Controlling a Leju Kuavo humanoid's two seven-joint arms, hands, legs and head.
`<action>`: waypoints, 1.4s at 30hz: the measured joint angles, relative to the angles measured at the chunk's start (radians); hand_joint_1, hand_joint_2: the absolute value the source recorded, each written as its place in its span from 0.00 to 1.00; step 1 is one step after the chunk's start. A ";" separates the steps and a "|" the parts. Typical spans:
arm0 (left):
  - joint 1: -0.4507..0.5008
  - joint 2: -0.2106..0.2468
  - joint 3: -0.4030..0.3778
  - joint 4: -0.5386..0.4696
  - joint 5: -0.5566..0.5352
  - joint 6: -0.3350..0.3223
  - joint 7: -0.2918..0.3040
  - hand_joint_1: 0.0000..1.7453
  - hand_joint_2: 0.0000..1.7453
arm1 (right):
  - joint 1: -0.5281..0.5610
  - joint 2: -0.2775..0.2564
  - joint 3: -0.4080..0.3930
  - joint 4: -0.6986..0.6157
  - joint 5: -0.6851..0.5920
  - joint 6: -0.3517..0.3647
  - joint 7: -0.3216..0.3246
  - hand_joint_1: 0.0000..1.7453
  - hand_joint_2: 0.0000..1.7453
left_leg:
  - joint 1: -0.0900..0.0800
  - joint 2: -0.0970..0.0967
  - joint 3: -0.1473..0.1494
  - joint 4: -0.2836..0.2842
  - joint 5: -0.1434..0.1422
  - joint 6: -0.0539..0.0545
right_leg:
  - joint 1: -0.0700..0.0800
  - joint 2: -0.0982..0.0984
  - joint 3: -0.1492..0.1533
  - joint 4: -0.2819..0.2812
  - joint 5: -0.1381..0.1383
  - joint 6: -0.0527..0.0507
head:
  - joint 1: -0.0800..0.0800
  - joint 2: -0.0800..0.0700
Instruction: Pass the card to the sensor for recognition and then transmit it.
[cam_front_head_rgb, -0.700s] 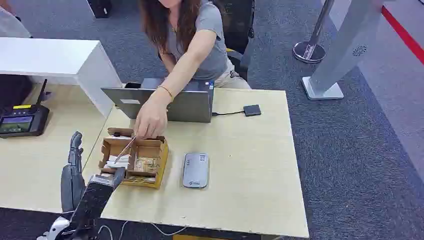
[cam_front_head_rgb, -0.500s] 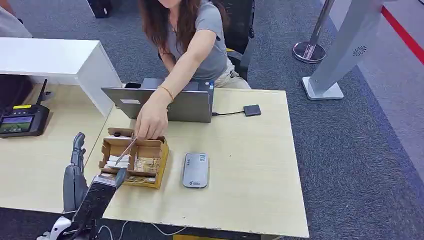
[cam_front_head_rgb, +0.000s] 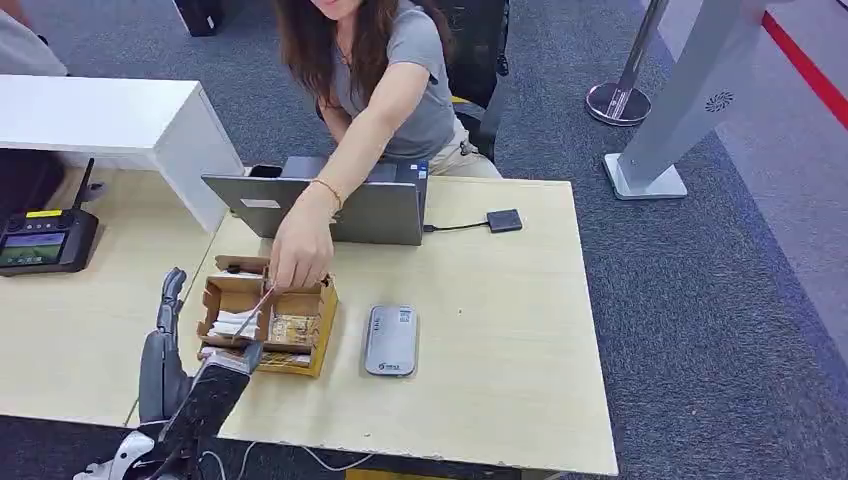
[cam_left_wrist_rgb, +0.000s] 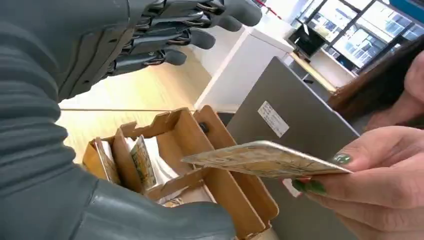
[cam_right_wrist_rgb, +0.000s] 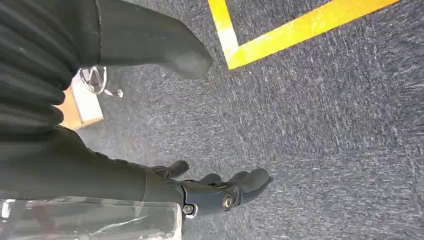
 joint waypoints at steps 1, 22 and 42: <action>-0.002 0.000 0.000 0.001 -0.007 0.001 0.000 0.00 1.00 | 0.000 0.000 0.000 0.001 0.003 0.000 -0.002 0.00 1.00 | 0.000 0.000 0.000 0.000 0.000 0.000 | 0.000 0.000 0.000 0.000 0.000 0.000 | 0.000 0.000; -0.011 0.001 -0.004 0.007 -0.050 0.014 0.000 1.00 1.00 | -0.004 0.000 0.000 0.013 0.033 0.013 -0.010 0.00 1.00 | 0.000 0.000 0.000 0.000 0.000 0.000 | 0.000 0.000 0.000 0.000 0.000 0.000 | 0.000 0.000; -0.011 0.001 -0.004 0.014 -0.052 0.023 -0.003 1.00 1.00 | -0.004 0.000 0.000 0.014 0.042 0.017 -0.010 0.00 1.00 | 0.000 0.000 0.000 0.000 0.000 0.000 | 0.000 0.000 0.000 0.000 0.000 0.000 | 0.000 0.000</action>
